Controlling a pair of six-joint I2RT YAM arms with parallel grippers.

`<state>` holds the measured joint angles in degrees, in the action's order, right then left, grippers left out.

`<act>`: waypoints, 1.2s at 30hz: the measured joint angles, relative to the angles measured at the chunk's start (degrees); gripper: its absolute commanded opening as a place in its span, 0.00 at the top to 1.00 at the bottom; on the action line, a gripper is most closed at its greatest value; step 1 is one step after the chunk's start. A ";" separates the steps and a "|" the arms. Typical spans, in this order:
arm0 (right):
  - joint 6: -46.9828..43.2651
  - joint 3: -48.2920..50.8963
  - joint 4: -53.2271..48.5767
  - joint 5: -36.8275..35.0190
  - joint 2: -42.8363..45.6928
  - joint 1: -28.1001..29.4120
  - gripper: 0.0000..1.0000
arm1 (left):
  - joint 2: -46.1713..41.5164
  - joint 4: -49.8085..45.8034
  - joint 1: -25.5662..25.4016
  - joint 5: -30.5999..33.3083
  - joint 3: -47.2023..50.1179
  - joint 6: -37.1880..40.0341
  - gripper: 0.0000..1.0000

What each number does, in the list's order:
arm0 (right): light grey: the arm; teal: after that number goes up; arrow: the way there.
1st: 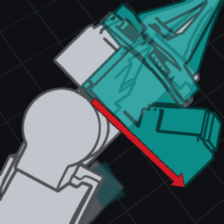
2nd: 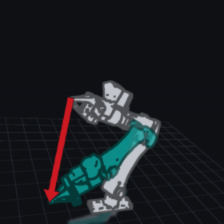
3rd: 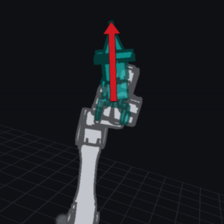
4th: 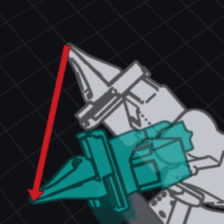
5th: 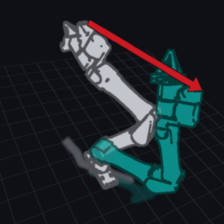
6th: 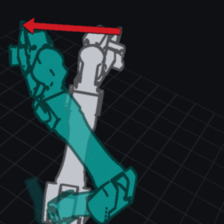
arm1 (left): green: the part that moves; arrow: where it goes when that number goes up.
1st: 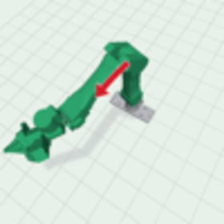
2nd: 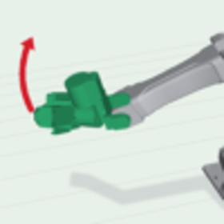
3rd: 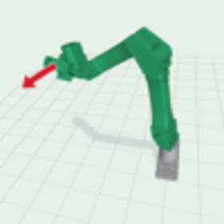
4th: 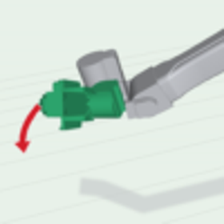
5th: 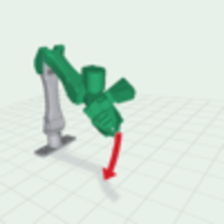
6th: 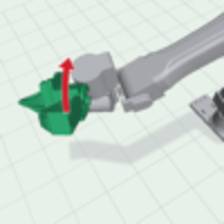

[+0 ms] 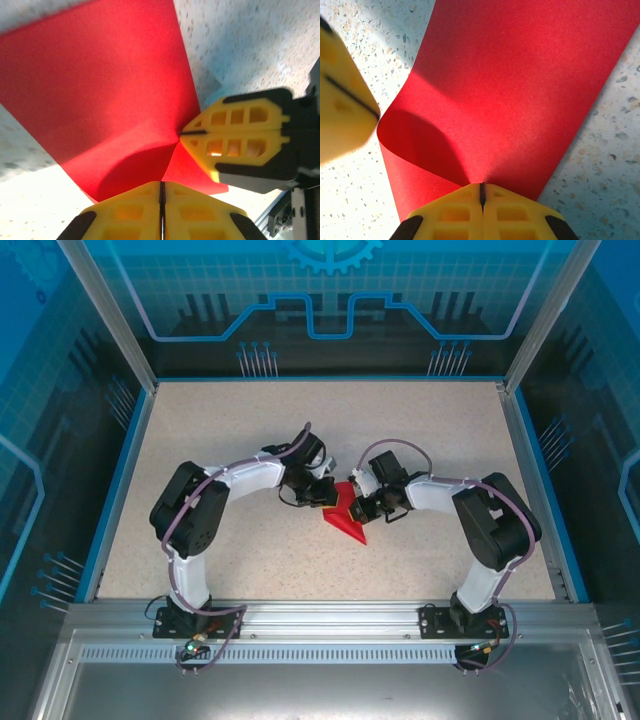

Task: Fold a paper plane with a square sheet of paper (fold left side to right side)
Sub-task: Third fold the triangle at the center of the table.

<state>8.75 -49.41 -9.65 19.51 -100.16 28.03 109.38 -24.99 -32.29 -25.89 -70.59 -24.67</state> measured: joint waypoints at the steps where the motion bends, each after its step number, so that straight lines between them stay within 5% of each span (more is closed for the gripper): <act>1: -0.02 0.00 0.00 -0.02 0.00 0.00 1.00 | 0.00 0.48 -0.50 -0.44 0.85 -0.48 0.92; 36: -0.22 -0.61 -0.87 -0.20 -0.37 0.04 1.00 | 2.64 5.46 -2.86 -1.16 5.05 -2.43 0.92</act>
<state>8.54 -50.02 -10.52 19.31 -100.53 28.08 112.03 -19.53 -35.16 -27.05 -65.54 -27.09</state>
